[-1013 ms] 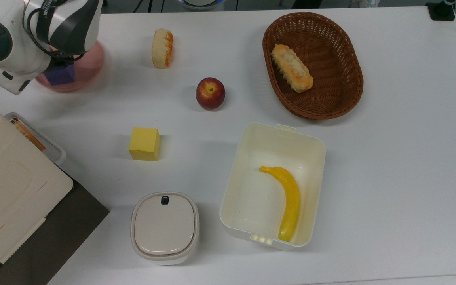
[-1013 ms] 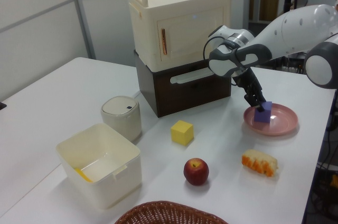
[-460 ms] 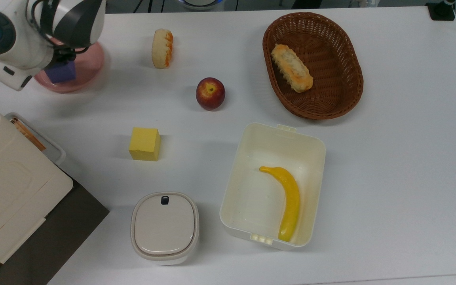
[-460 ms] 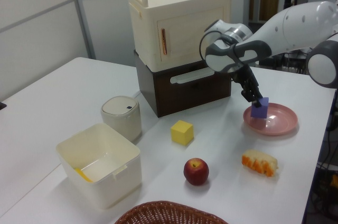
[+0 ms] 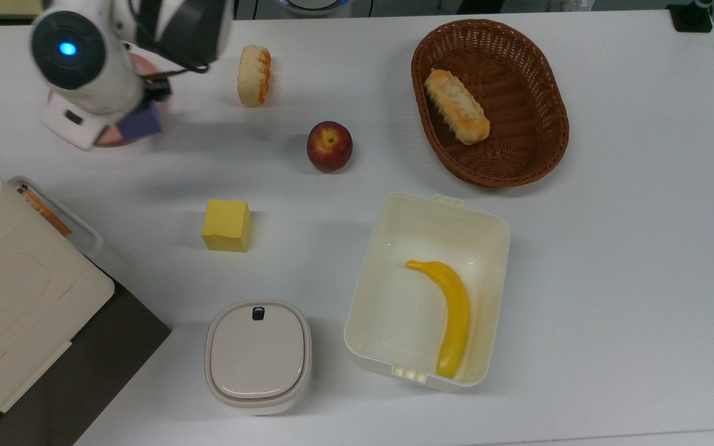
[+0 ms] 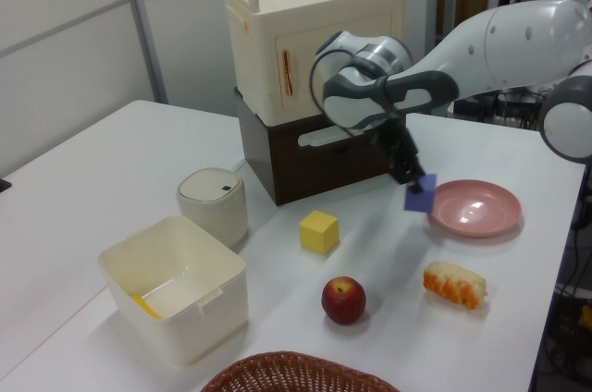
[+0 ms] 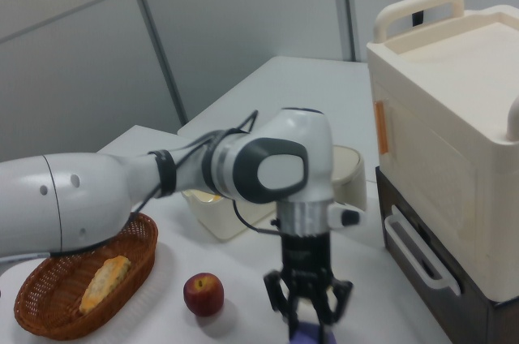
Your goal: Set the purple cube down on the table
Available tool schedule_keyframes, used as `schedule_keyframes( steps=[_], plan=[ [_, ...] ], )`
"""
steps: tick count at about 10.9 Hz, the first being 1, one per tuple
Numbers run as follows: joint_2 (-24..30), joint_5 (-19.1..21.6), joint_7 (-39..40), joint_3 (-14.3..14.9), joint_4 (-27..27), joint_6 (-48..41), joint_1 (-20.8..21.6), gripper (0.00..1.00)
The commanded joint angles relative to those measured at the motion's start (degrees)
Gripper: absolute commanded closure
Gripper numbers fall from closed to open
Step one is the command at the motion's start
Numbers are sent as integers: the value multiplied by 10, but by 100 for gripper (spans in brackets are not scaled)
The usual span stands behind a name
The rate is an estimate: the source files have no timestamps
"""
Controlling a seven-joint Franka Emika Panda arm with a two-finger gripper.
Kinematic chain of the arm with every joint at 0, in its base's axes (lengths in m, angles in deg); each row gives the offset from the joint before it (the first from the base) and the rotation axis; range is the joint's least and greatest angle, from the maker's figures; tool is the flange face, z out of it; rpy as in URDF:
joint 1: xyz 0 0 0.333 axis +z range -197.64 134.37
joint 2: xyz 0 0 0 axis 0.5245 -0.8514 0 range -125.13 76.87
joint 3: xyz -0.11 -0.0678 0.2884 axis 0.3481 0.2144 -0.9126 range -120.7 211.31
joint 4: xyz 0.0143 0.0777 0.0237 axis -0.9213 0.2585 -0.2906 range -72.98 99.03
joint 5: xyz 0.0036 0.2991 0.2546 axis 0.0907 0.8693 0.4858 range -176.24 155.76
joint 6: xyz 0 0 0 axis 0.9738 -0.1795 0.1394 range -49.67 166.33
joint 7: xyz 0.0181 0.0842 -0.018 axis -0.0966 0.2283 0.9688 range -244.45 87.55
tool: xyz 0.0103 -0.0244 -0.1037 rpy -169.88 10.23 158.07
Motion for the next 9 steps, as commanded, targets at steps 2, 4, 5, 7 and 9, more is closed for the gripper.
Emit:
schedule_keyframes(
  steps=[2, 4, 5, 7, 9],
  plan=[
    [19, 115, -80, 2, -16, -7, 28, 54],
    [19, 114, -130, 3, -17, 0, 64, 0],
    [20, 116, -138, 3, -17, -1, 71, 0],
    [33, 119, -139, 3, -18, -2, 89, 0],
    [65, 120, -138, 2, -18, -1, 89, 0]
  ],
)
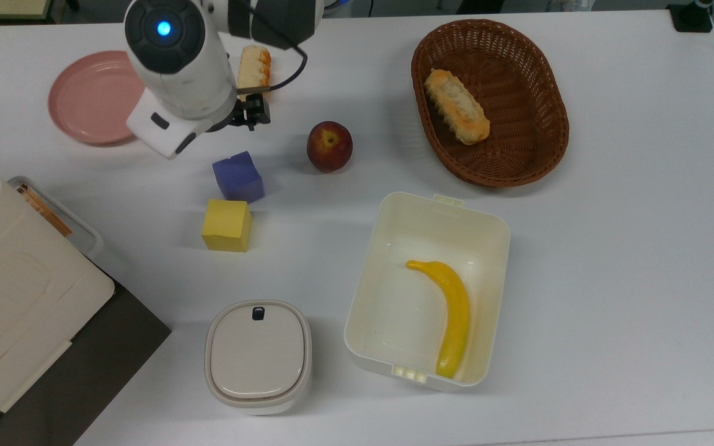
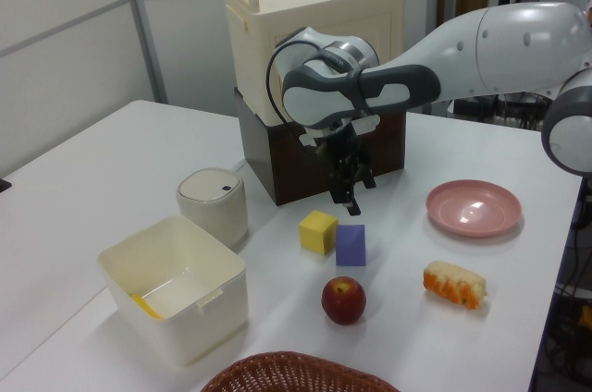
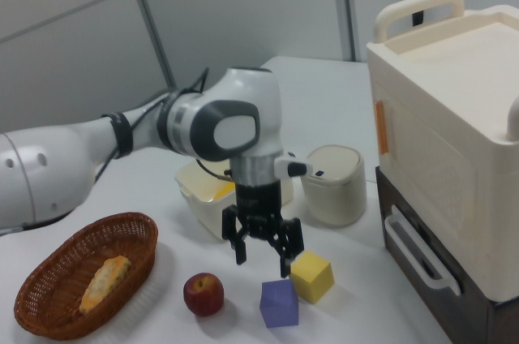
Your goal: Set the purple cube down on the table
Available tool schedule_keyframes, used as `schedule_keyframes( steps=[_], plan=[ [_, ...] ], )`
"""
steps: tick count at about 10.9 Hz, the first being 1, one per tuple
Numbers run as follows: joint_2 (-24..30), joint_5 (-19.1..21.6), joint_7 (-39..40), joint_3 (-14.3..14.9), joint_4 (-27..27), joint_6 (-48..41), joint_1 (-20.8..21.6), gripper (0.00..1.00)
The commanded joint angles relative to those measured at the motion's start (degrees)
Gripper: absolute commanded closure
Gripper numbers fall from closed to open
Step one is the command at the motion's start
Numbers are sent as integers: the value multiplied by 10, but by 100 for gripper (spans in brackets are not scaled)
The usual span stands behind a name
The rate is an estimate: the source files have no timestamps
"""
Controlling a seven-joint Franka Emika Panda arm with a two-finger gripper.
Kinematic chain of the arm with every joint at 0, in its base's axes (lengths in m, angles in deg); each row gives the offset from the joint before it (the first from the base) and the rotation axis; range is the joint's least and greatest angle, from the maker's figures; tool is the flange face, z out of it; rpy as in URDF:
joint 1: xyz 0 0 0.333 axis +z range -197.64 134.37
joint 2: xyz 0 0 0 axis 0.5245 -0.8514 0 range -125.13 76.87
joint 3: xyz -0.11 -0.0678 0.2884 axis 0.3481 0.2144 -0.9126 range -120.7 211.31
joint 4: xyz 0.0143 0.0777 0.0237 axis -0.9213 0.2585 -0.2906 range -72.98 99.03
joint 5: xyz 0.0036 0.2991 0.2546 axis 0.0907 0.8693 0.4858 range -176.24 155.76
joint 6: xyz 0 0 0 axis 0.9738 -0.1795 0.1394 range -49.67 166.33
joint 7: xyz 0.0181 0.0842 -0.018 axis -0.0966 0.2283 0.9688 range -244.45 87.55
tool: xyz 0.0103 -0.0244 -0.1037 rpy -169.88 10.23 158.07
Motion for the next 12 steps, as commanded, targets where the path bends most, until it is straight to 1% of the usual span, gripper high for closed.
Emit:
schedule_keyframes(
  steps=[1, 2, 5, 9, 11, 12],
  plan=[
    [70, 17, -7, 3, 7, -1, 2, 0],
    [87, 27, -6, 3, -2, -4, 2, 0],
    [123, 27, -5, 3, -3, -1, 3, 0],
    [124, 22, 2, 11, -13, 6, -3, 0],
    [125, 22, -6, 12, -13, 42, -3, 0],
    [125, 22, -6, 13, -13, 42, -3, 0]
  ],
)
